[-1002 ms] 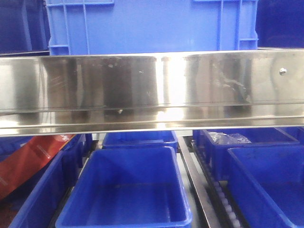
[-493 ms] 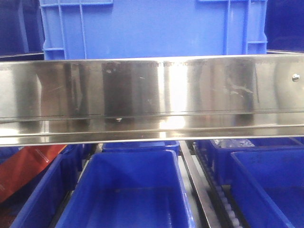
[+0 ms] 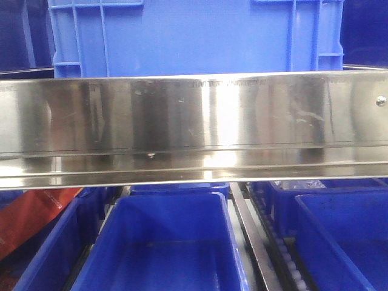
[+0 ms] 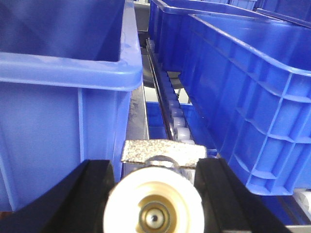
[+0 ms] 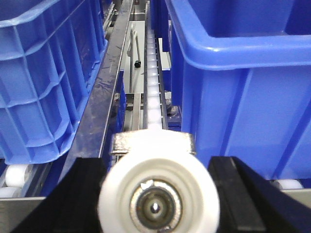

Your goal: Place valve from conveyor to right shelf box

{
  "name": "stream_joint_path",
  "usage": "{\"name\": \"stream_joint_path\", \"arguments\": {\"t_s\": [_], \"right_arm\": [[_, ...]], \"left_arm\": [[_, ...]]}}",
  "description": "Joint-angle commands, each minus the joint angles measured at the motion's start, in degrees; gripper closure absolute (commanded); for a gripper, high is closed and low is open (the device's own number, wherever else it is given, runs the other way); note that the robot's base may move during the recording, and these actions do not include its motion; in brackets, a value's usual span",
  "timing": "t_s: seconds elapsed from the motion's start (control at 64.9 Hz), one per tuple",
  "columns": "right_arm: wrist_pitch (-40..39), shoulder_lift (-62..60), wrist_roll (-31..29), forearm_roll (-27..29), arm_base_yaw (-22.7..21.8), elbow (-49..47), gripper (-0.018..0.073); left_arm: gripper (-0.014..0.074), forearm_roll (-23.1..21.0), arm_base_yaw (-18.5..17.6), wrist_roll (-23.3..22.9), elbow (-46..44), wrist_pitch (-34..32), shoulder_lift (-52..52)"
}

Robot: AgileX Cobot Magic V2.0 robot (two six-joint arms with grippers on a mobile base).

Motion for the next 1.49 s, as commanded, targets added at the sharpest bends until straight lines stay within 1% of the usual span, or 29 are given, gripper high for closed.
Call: {"name": "stream_joint_path", "arguments": {"t_s": [0.0, 0.262, 0.339, 0.431, 0.555, 0.632, 0.663, 0.724, 0.832, 1.002, 1.017, 1.233, 1.31, 1.402, 1.479], "right_arm": [[-4.5, -0.5, -0.1, -0.5, -0.3, -0.5, 0.0721], [-7.5, -0.3, -0.1, 0.3, -0.1, -0.5, 0.0721], [-8.4, -0.1, -1.5, 0.3, 0.4, -1.3, 0.0721], [-8.3, 1.6, -2.9, 0.3, 1.6, -4.1, 0.0721], [-8.9, 5.1, -2.9, 0.3, 3.9, -8.4, 0.0721], [-8.9, 8.8, -2.9, 0.3, 5.8, -12.4, 0.0721], [-8.9, 10.4, -2.9, 0.3, 6.6, -14.0, 0.0721], [-9.4, 12.8, -2.9, 0.3, 7.9, -16.7, 0.0721], [-10.2, 17.6, -2.9, 0.3, 9.8, -22.1, 0.0721], [-10.2, 25.4, -2.9, 0.3, 12.6, -30.9, 0.0721], [-10.2, 26.3, -2.9, 0.3, 13.1, -31.9, 0.0721], [-10.5, 35.7, -2.9, 0.3, 16.5, -40.6, 0.0721], [-10.7, 38.7, -3.0, 0.3, 17.5, -43.5, 0.0721], [-11.2, 42.2, -3.0, 0.3, 18.5, -46.0, 0.0721], [-12.4, 44.8, -3.0, 0.3, 19.3, -47.5, 0.0721]], "left_arm": [[0.0707, -0.8, -0.4, -0.1, -0.3, -3.1, -0.4], [0.0707, -0.8, -0.4, -0.1, -0.7, -3.1, -0.1], [0.0707, -0.8, -0.4, 0.1, -2.6, -2.4, 1.2], [0.0707, -1.2, -0.4, 3.7, -6.8, -1.1, 4.7], [0.0707, -5.1, -0.4, 8.1, -13.5, 1.4, 10.5], [0.0707, -9.2, -1.0, 10.4, -18.7, 2.5, 15.0], [0.0707, -10.1, -1.8, 10.5, -21.4, 3.0, 17.3], [0.0707, -10.1, -3.2, 10.5, -25.2, 3.9, 20.5], [0.0707, -9.9, -6.9, 10.5, -32.4, 6.3, 26.2], [0.0707, -8.4, -14.3, 10.5, -41.7, 6.5, 35.8], [0.0707, -8.4, -15.5, 10.4, -42.7, 6.5, 37.5], [0.0707, -8.2, -23.7, 8.3, -54.7, 6.0, 51.0], [0.0707, -6.7, -26.7, 7.8, -59.1, 6.0, 55.7], [0.0707, -3.2, -30.0, 3.8, -65.3, 6.9, 61.0], [0.0707, -2.6, -31.8, 3.0, -68.6, 7.0, 64.3]]}}
